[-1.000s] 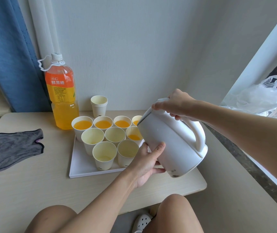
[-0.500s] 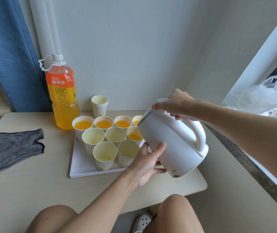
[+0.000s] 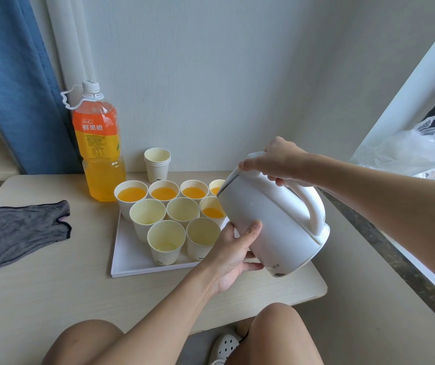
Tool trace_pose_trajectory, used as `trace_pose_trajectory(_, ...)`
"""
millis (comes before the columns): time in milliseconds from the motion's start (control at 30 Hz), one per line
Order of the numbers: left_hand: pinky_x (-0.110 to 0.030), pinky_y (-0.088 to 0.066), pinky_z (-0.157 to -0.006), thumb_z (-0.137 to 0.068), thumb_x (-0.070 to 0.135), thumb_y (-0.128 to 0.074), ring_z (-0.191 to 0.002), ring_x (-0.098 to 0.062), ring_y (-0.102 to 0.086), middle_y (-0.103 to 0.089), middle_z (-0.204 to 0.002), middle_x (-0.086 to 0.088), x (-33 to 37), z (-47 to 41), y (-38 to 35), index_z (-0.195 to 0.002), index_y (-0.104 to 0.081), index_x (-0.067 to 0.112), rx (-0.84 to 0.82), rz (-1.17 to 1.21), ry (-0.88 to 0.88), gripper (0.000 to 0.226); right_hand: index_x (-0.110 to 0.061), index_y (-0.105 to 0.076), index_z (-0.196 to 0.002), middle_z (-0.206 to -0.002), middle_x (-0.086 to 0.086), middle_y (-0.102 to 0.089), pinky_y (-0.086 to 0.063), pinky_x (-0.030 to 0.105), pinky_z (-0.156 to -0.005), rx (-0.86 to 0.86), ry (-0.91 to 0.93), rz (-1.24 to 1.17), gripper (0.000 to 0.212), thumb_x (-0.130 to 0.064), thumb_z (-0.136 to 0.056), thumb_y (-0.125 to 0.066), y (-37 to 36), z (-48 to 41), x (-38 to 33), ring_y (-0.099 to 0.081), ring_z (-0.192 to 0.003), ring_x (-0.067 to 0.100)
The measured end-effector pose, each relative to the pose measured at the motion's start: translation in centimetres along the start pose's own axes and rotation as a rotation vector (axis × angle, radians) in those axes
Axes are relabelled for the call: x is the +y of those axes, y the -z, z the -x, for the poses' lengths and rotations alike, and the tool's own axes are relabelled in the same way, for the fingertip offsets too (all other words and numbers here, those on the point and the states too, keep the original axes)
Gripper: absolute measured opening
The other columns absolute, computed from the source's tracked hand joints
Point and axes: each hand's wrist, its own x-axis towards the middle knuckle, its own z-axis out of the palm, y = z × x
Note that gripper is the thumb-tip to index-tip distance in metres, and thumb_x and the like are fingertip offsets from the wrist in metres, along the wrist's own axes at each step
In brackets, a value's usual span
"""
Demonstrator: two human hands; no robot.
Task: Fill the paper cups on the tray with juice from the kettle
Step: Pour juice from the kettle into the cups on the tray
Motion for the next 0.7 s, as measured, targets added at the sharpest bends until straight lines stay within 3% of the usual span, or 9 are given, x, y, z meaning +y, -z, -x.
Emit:
trace_pose_trajectory(167,-0.064,-0.051,-0.102,-0.097,0.035,-0.066,-0.118,-0.038,-0.066,-0.066,-0.13,-0.006,0.09,0.03,-0.01,-0.135,-0.05,0.022,-0.003,0.001,-0.002,0.043,-0.008,-0.056,-0.073,-0.059,0.008,-0.055,-0.04,0.027,-0.053,-0.001,0.0,-0.001,0.042,-0.046,-0.076,-0.072,-0.01,0.01,-0.15,-0.048,-0.048,0.023)
trace_pose_trajectory(333,-0.062,-0.053,-0.1,-0.082,0.043,-0.073,-0.118,-0.039,-0.066,-0.066,-0.131,-0.007,0.1,0.12,-0.02,-0.136,-0.05,0.022,-0.01,0.004,-0.001,0.062,-0.008,-0.056,-0.073,-0.06,0.009,-0.056,-0.04,0.026,-0.052,0.003,-0.001,0.0,0.041,-0.046,-0.076,-0.072,0.01,0.01,-0.22,-0.048,-0.047,0.023)
trace_pose_trajectory(467,-0.064,-0.052,-0.101,-0.096,0.037,-0.067,-0.119,-0.039,-0.065,-0.066,-0.129,-0.005,-0.01,-0.01,0.12,-0.136,-0.05,0.022,0.001,0.011,-0.004,0.047,-0.008,-0.057,-0.072,-0.06,0.01,-0.057,-0.041,0.027,-0.053,0.0,0.0,0.007,0.041,-0.046,-0.075,-0.071,-0.11,-0.04,-0.24,-0.048,-0.048,0.023)
trace_pose_trajectory(700,-0.063,-0.052,-0.101,-0.096,0.036,-0.067,-0.119,-0.04,-0.066,-0.066,-0.127,-0.005,0.0,-0.09,0.1,-0.137,-0.05,0.021,0.0,0.016,0.0,0.047,-0.008,-0.056,-0.072,-0.06,0.009,-0.056,-0.041,0.026,-0.053,0.003,0.003,0.011,0.041,-0.046,-0.076,-0.072,-0.02,-0.07,-0.34,-0.048,-0.047,0.022)
